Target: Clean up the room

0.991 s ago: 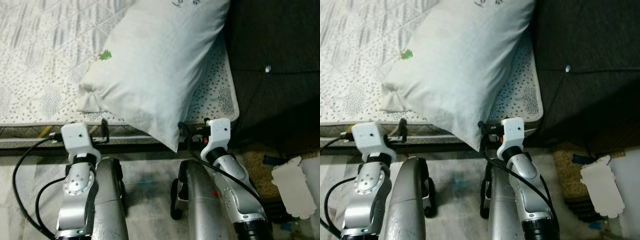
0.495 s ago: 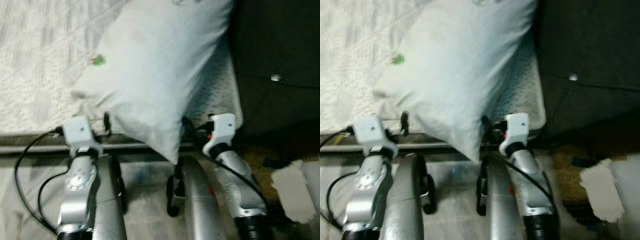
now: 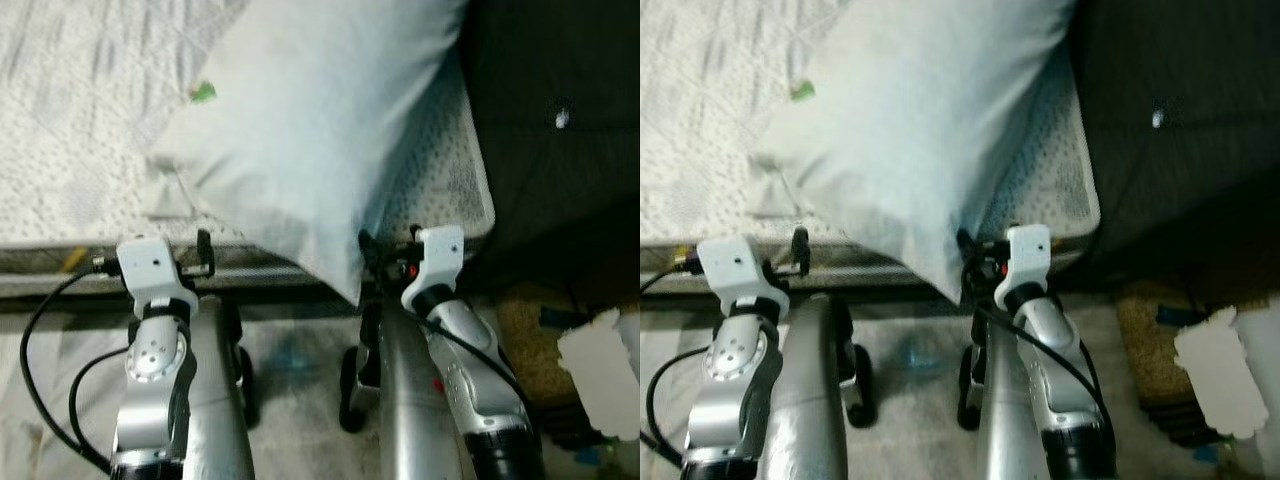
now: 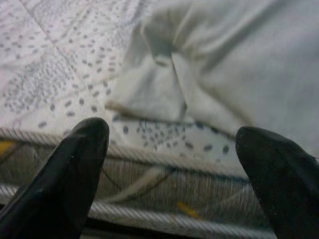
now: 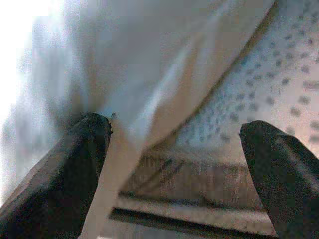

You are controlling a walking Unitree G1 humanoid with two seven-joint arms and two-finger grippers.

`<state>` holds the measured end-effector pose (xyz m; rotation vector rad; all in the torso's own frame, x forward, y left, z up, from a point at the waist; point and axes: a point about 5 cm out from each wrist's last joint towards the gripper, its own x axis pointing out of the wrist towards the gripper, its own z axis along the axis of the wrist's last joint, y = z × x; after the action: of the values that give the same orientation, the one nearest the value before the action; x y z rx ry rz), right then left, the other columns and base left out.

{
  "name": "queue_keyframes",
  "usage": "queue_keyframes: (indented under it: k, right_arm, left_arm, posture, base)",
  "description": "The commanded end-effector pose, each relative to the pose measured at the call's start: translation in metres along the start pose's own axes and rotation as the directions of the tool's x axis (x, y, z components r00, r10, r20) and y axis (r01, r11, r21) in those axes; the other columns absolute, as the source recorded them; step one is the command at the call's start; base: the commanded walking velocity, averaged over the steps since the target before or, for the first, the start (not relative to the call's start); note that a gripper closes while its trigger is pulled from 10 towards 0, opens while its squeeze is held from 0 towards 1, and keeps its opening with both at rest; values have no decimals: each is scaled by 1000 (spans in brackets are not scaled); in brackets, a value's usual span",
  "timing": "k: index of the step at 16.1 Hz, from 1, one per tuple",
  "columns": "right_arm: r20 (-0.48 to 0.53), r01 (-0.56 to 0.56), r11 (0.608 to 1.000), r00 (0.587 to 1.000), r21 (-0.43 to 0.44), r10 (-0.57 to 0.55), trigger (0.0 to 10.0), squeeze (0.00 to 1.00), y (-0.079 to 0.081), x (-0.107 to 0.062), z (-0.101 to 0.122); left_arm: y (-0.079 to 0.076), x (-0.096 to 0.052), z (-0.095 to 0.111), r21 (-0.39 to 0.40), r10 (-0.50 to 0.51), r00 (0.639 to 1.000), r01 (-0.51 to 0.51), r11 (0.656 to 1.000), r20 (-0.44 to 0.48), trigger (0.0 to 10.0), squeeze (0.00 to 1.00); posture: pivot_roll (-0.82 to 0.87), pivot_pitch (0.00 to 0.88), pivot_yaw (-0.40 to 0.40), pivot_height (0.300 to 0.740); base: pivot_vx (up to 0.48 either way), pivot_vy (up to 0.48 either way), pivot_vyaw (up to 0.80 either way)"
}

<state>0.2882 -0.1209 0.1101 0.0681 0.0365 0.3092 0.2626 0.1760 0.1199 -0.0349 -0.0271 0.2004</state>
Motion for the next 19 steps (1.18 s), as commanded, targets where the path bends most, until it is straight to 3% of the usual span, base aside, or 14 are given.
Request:
queue_keyframes:
  k: [1,7,11,14,16,19]
  right_arm:
    - [-34,-18,1000,999,5,18,10000,0,1,-3,-9]
    - [-1,-66,997,998,-27,66,10000,0,-3,9,2]
    - [30,-153,988,988,-7,153,10000,0,-26,27,35]
    - [-15,-303,952,953,-29,303,10000,0,-41,21,54]
    - [-43,-353,936,935,0,352,10000,0,-48,14,60]
    - [-41,-358,910,926,207,374,10000,0,-61,-2,66]
  left_arm:
    - [3,-3,-8,4,16,999,-16,1000,-33,10000,0]
    - [7,-1,-5,21,48,999,-48,999,-20,10000,0]
    - [11,-2,-2,21,45,999,-45,999,-15,10000,0]
    - [8,-3,-4,16,4,1000,-3,1000,-24,10000,0]
    - [7,-1,-4,12,-8,1000,8,1000,-27,10000,0]
    - [7,4,-7,-19,-14,999,13,1000,-47,10000,0]
  posture:
    - [57,379,-45,508]
    - [61,375,-44,498]
    - [69,364,-28,498]
    - [63,348,-11,498]
    - [60,342,-5,498]
    - [43,320,11,498]
  base:
    - [0,0,0]
    - [0,0,0]
    - [0,0,0]
    - [0,0,0]
    - [0,0,0]
    - [0,0,0]
